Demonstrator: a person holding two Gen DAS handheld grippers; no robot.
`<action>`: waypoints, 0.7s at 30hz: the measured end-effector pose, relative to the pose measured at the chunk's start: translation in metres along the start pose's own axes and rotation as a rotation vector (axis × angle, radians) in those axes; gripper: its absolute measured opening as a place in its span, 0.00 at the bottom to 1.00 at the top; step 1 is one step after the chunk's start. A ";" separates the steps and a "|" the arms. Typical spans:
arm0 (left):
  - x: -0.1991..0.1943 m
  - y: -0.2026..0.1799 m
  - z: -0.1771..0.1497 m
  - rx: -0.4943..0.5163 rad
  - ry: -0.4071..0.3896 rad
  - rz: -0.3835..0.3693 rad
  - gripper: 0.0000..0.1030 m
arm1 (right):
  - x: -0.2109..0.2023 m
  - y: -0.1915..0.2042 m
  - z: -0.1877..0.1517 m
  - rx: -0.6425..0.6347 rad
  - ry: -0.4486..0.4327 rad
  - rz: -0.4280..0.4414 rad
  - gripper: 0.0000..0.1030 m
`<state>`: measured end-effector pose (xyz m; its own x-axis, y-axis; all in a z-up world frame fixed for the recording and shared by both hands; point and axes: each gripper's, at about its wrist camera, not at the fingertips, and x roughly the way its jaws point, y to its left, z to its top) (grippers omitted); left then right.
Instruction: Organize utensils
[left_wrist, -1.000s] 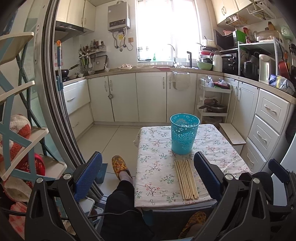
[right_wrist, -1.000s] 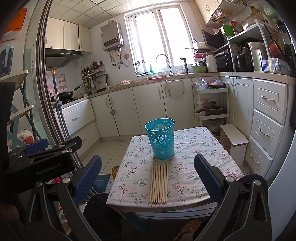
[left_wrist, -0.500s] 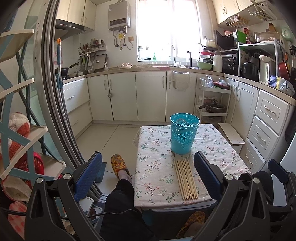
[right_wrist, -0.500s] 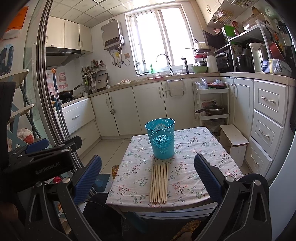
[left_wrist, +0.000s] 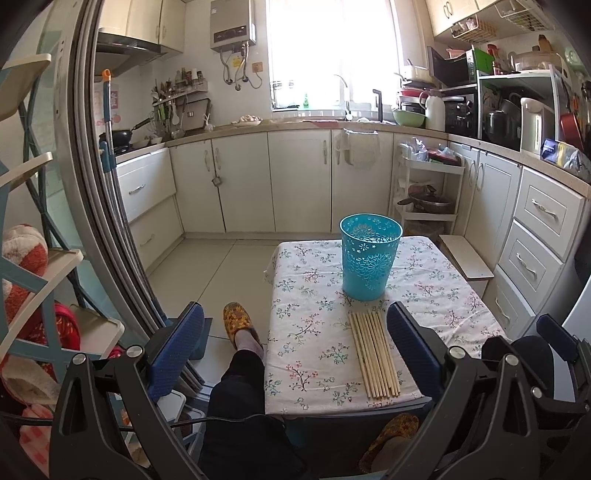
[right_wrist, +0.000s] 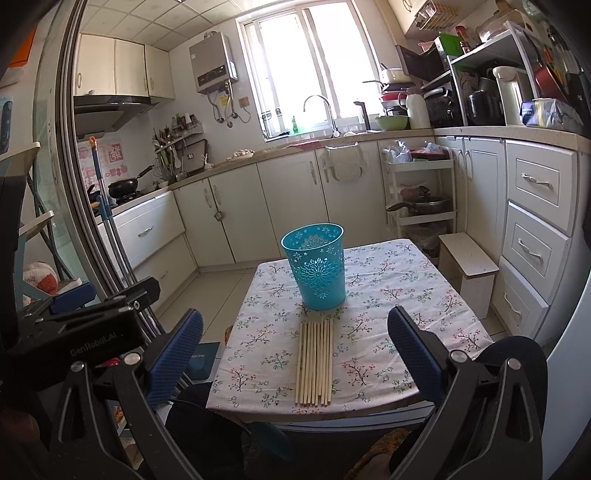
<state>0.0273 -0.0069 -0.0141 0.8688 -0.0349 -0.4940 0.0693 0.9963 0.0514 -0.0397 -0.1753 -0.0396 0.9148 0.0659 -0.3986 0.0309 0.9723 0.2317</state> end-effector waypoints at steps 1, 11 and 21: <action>0.002 0.001 0.001 -0.003 0.002 -0.001 0.92 | 0.002 0.000 0.000 -0.001 0.002 0.000 0.93; 0.009 0.003 0.001 -0.017 0.008 -0.007 0.92 | 0.010 0.004 0.001 -0.009 0.014 -0.002 0.93; 0.029 0.013 -0.002 -0.051 0.034 -0.017 0.93 | 0.028 0.006 0.000 -0.011 0.037 -0.027 0.93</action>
<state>0.0526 0.0048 -0.0294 0.8504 -0.0501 -0.5238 0.0581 0.9983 -0.0012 -0.0142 -0.1673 -0.0496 0.8981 0.0479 -0.4372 0.0506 0.9762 0.2109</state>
